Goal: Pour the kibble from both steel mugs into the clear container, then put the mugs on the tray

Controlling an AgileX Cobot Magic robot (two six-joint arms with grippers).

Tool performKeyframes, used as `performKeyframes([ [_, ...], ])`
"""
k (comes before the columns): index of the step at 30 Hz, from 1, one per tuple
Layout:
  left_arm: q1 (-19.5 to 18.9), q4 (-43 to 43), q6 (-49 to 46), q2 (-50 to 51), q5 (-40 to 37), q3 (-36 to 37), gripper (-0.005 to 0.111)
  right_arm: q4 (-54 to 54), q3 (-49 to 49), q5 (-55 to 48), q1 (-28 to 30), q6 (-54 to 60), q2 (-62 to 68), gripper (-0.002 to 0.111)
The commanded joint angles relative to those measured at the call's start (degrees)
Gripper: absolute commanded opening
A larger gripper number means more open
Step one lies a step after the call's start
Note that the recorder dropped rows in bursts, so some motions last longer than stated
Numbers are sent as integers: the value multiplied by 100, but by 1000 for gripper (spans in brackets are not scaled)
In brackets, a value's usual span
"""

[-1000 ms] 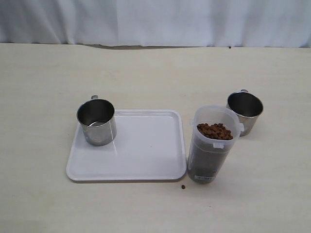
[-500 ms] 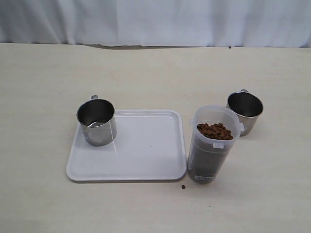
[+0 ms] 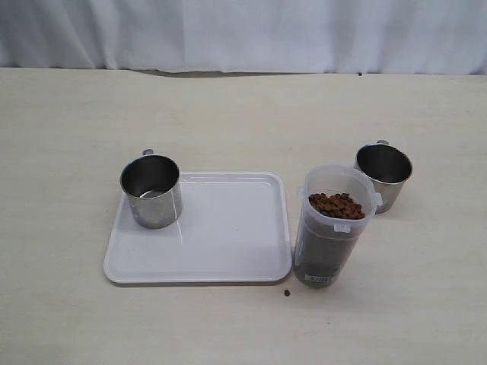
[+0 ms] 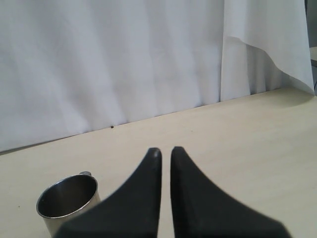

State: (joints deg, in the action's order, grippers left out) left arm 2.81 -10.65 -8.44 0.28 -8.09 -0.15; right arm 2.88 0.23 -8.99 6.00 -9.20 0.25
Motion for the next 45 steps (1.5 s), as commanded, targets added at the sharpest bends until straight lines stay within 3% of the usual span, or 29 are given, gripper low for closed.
performKeyframes([
  [1,49,110,-24,-28,-179,15,0,-15,-23,-15,-8,6,-25,5],
  [12,49,110,-37,-28,-361,15,0,-15,-23,-15,-34,6,-25,5],
  [21,49,110,-36,-28,-381,15,0,-15,-23,-15,-745,6,-25,5],
  [33,49,110,-36,-28,-381,15,0,14,-23,-3,-743,6,-25,5],
  [45,49,110,-46,-28,-382,15,0,72,-23,683,-743,6,-25,5],
])
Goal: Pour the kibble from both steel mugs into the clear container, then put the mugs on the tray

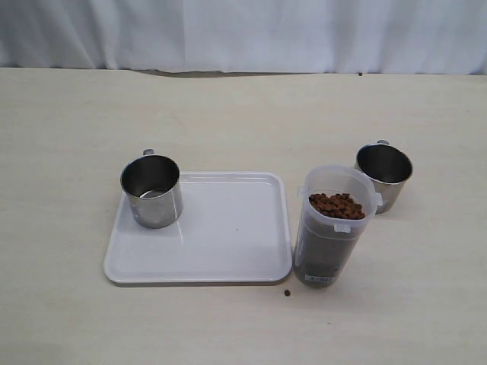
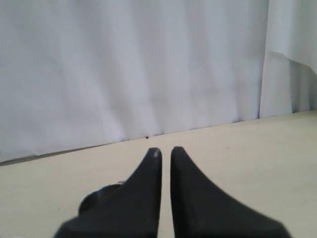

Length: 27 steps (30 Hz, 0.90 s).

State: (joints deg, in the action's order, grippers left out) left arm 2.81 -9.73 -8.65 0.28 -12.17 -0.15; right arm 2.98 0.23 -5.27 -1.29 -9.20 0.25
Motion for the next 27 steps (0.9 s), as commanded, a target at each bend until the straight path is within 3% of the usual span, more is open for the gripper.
performKeyframes([
  [1,49,19,-24,-28,26,15,0,62,-23,353,-14,6,-25,5],
  [15,49,19,-17,-28,68,15,0,46,-23,1139,-14,-65,234,5],
  [27,49,19,-17,-28,68,15,0,272,-23,2195,-14,-65,3919,5],
])
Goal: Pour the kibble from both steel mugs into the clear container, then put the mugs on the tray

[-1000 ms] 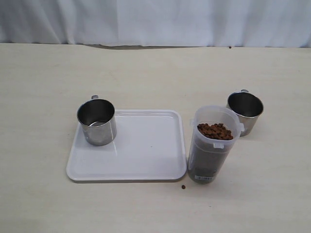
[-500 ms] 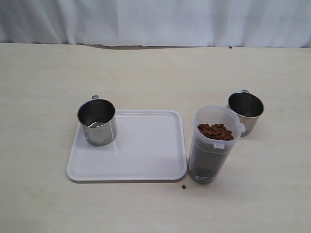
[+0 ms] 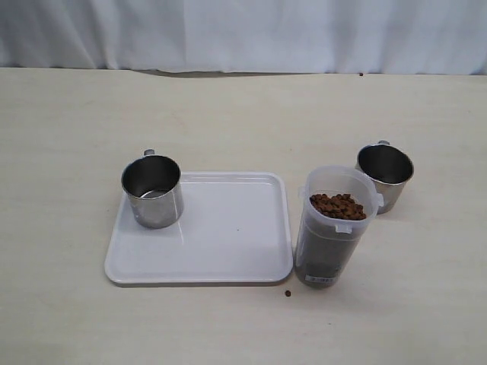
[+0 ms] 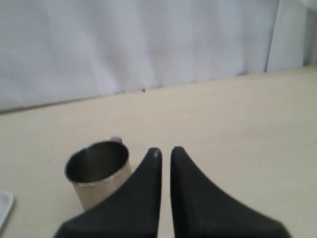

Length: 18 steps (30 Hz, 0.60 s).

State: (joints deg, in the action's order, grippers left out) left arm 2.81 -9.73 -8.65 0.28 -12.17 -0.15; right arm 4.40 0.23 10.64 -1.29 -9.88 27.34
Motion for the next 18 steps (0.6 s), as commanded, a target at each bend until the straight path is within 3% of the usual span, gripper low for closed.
performKeyframes([
  [1,49,19,-17,-28,68,15,0,242,-23,801,-14,4,1586,5],
  [9,49,19,-17,-28,68,15,0,829,-5,2473,-14,-550,4427,5],
  [18,49,19,-17,-28,47,15,0,1725,894,2661,-14,-413,6619,5],
])
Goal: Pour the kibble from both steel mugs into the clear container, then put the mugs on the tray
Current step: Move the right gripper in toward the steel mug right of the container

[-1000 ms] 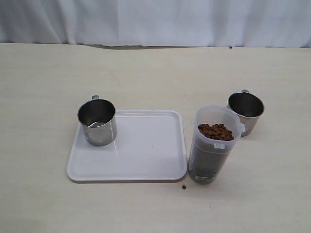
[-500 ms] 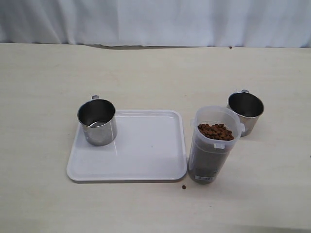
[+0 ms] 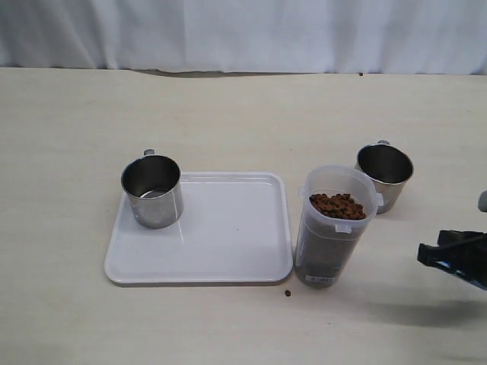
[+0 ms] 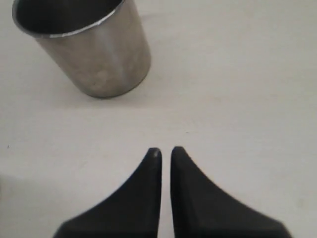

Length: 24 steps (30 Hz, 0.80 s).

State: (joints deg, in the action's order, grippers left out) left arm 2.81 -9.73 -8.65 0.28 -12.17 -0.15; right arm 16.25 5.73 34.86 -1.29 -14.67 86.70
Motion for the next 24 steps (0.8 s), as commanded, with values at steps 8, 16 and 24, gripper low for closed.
performKeyframes([
  [8,49,19,-17,-28,57,15,0,486,385,2020,-14,741,1589,5],
  [16,49,19,-17,-28,57,15,0,912,669,2346,-14,745,2137,8],
  [24,49,19,-17,-28,57,15,0,912,778,2356,-14,745,2137,70],
])
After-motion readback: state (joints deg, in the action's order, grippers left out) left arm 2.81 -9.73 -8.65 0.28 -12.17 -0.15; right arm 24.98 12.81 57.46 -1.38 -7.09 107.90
